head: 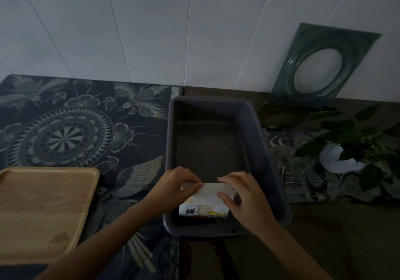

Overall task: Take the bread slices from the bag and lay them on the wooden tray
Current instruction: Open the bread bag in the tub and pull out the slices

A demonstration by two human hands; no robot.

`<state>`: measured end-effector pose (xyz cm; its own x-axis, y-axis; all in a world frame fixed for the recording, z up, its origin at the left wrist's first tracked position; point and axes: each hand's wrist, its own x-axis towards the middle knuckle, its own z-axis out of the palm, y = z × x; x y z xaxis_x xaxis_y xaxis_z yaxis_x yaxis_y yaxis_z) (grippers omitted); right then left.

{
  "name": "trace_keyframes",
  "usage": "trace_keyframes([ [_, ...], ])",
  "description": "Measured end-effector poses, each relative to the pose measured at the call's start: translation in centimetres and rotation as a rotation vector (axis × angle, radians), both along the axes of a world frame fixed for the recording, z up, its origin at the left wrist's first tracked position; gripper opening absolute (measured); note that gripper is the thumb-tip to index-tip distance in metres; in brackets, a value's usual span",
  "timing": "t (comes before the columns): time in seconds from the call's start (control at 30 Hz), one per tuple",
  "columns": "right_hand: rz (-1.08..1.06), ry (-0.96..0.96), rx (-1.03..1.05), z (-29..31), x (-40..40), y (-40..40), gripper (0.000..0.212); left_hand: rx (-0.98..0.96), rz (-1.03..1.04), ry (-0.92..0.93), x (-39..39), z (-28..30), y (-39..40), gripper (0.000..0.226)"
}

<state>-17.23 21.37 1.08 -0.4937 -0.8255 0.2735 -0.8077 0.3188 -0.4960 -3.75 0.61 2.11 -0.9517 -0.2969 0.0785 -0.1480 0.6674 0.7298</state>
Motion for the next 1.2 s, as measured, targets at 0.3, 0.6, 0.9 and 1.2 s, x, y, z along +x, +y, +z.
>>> trace_keyframes([
  [0.3,0.071,0.248,-0.05,-0.4,2.2,-0.7,0.009,0.022,0.026,-0.012,-0.5,0.8,-0.1,0.011],
  [0.6,0.167,0.294,-0.064,-0.6,2.8,0.0,0.01,0.015,0.009,0.04,-1.5,1.9,-1.3,0.011],
  [0.9,0.28,0.25,-0.01,0.4,3.7,1.3,0.012,-0.051,-0.019,0.087,-3.3,2.2,-2.7,0.01],
  [1.2,0.336,0.194,0.06,0.1,4.5,3.6,0.006,-0.124,0.007,0.096,-3.8,1.2,-3.8,0.01],
])
